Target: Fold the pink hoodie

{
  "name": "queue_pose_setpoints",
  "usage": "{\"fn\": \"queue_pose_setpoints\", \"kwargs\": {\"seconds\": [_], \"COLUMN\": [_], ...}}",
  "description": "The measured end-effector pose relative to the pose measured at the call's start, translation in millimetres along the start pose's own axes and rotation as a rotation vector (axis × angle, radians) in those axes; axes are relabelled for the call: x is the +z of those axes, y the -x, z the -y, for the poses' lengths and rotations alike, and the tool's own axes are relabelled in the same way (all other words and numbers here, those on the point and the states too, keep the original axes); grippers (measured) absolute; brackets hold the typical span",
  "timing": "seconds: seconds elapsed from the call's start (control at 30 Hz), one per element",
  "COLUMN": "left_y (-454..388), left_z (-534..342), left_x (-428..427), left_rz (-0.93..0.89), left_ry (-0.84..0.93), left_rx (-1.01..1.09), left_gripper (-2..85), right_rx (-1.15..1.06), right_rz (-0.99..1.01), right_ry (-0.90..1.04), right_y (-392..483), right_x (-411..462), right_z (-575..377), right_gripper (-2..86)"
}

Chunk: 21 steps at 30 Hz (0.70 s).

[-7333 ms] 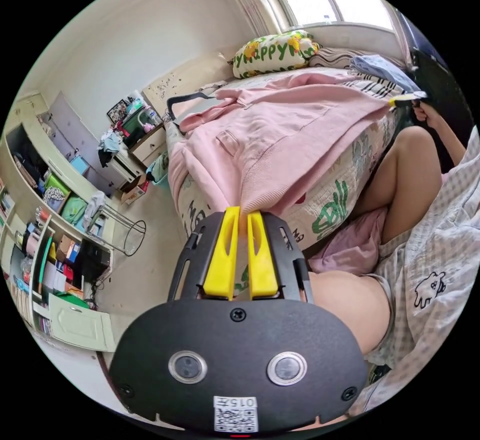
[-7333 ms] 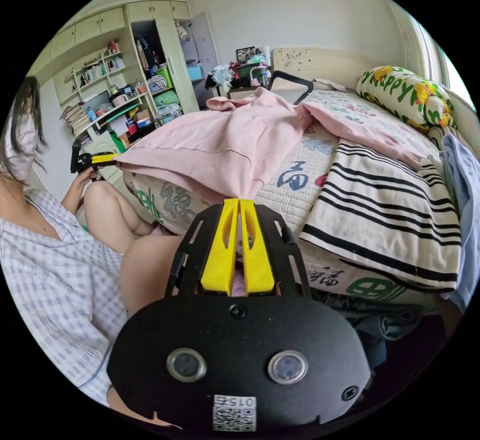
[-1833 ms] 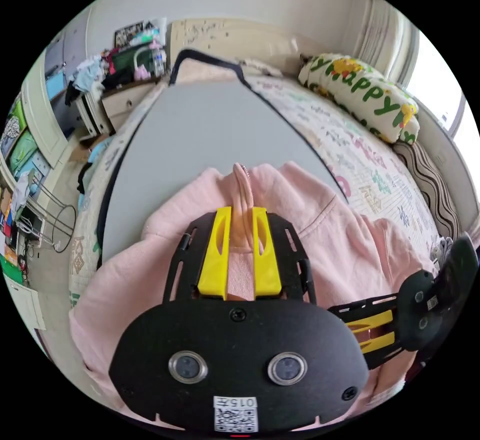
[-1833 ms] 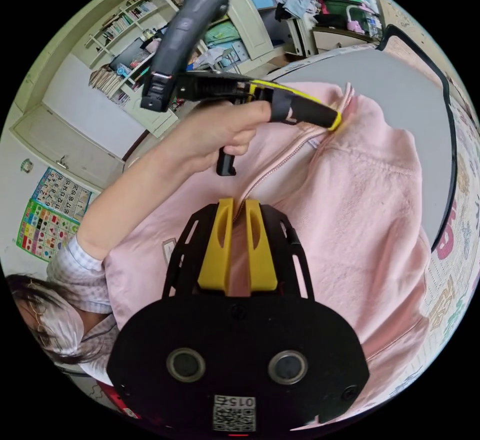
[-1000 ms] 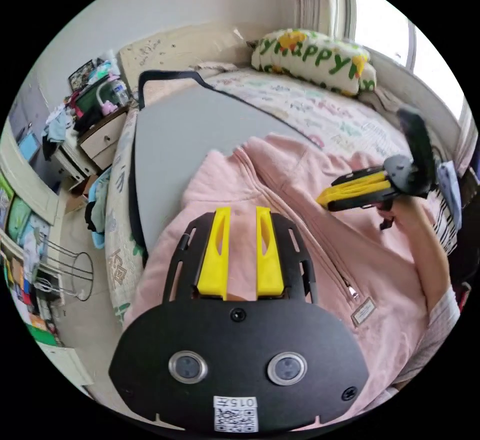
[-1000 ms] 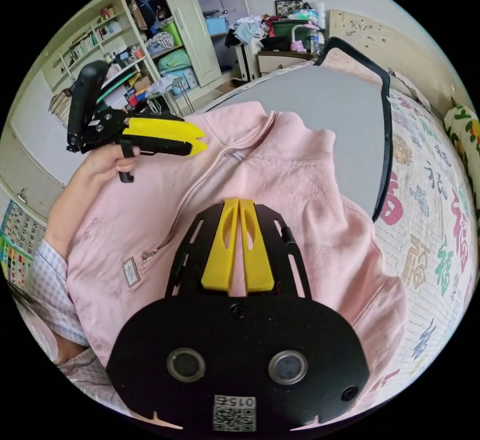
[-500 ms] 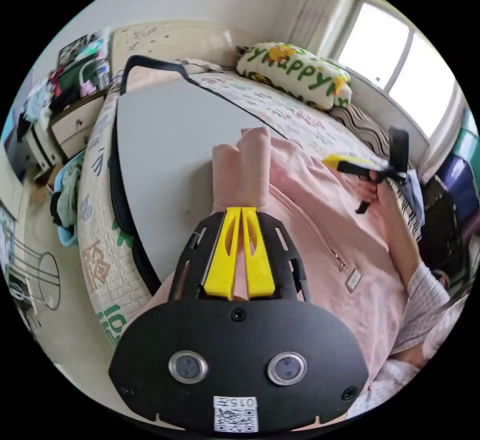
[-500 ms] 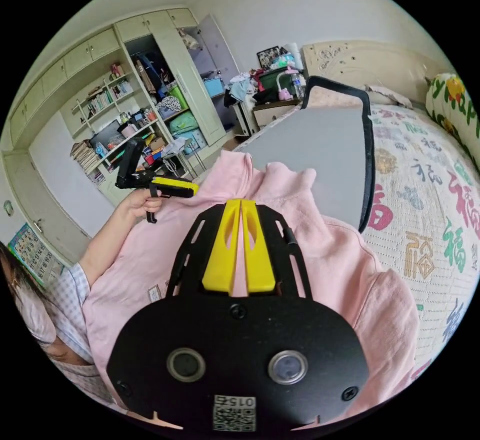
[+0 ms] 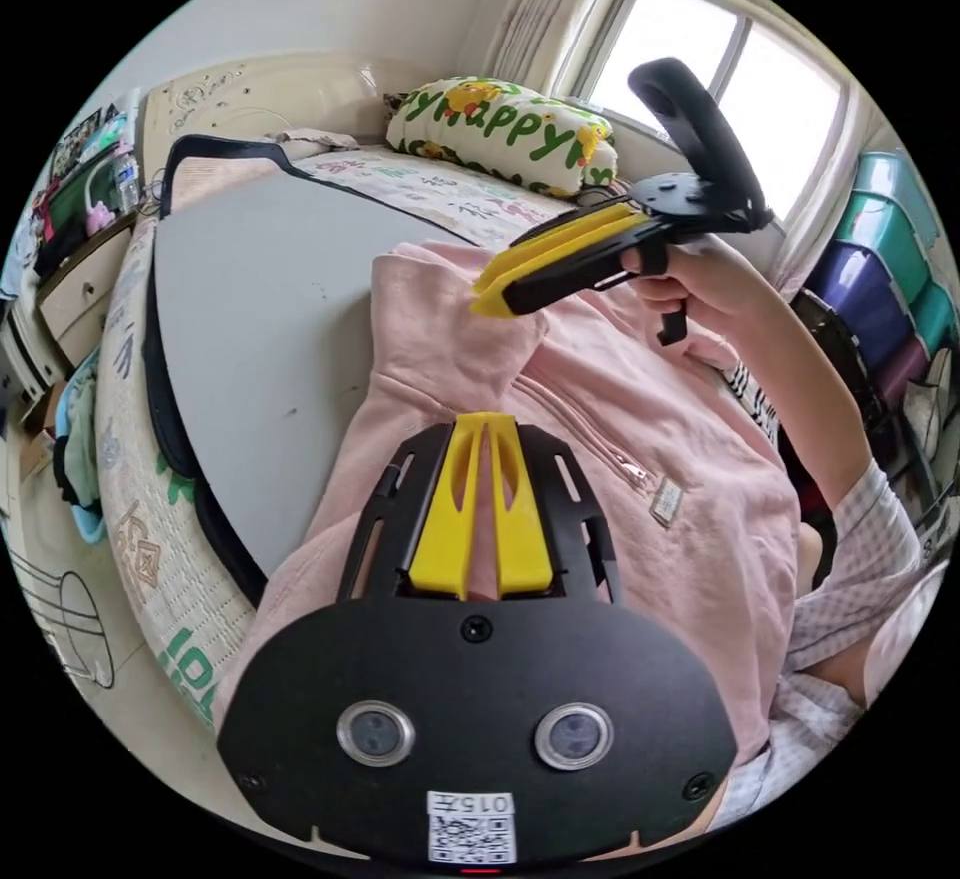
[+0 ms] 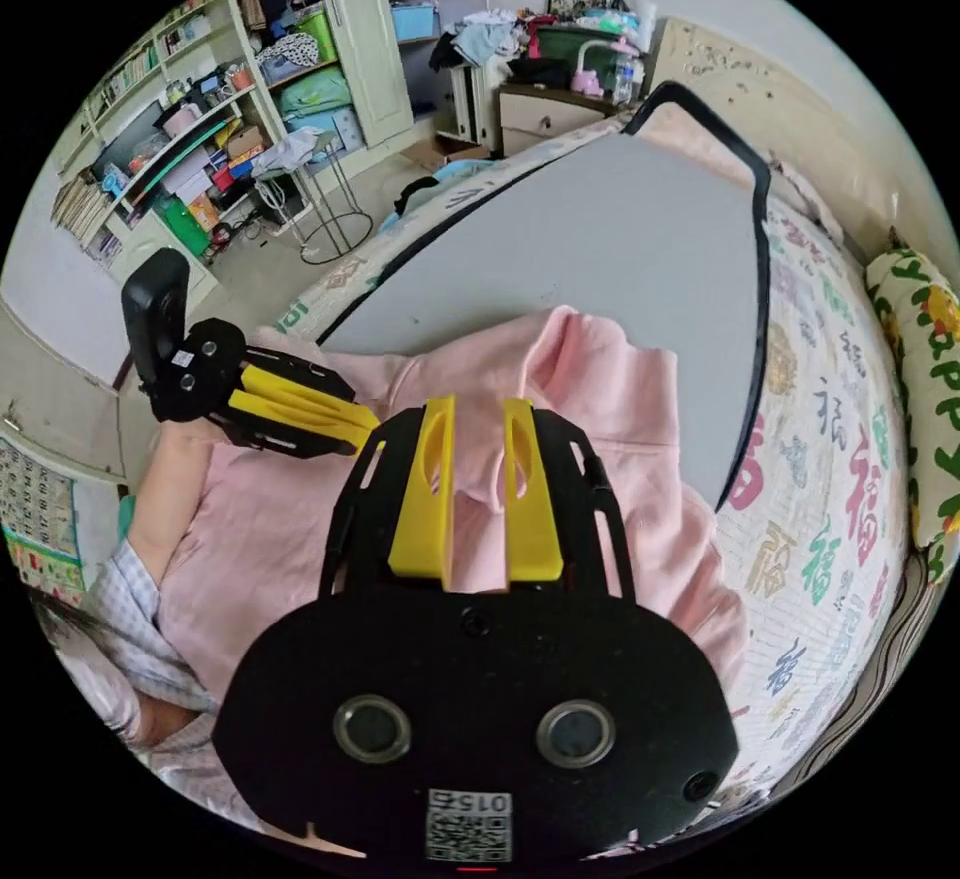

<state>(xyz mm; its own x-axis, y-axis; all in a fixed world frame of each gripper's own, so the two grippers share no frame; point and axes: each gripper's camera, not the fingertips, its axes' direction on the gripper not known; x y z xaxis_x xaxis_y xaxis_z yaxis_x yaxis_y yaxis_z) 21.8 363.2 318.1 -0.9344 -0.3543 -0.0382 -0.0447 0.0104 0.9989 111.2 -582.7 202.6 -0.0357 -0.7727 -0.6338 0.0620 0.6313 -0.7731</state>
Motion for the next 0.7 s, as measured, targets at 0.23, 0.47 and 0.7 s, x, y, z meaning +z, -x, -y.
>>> {"fn": "queue_pose_setpoints", "kwargs": {"seconds": [0.23, 0.47, 0.7], "left_y": [3.4, 2.8, 39.4], "left_z": [1.5, -1.9, -16.6], "left_x": [2.5, -7.8, -37.0], "left_rz": [0.004, -0.035, -0.099], "left_ry": [0.054, 0.027, -0.092], "left_rx": [0.009, 0.063, -0.049], "left_gripper": [0.7, 1.2, 2.3], "right_rx": [0.048, 0.088, 0.087], "right_rz": [-0.059, -0.132, -0.090], "right_ry": [-0.015, 0.061, -0.099], "right_y": [7.0, 11.2, 16.8], "right_x": [10.2, 43.0, 34.3], "right_z": [25.0, 36.7, 24.7], "right_gripper": [9.1, 12.6, 0.6]}}
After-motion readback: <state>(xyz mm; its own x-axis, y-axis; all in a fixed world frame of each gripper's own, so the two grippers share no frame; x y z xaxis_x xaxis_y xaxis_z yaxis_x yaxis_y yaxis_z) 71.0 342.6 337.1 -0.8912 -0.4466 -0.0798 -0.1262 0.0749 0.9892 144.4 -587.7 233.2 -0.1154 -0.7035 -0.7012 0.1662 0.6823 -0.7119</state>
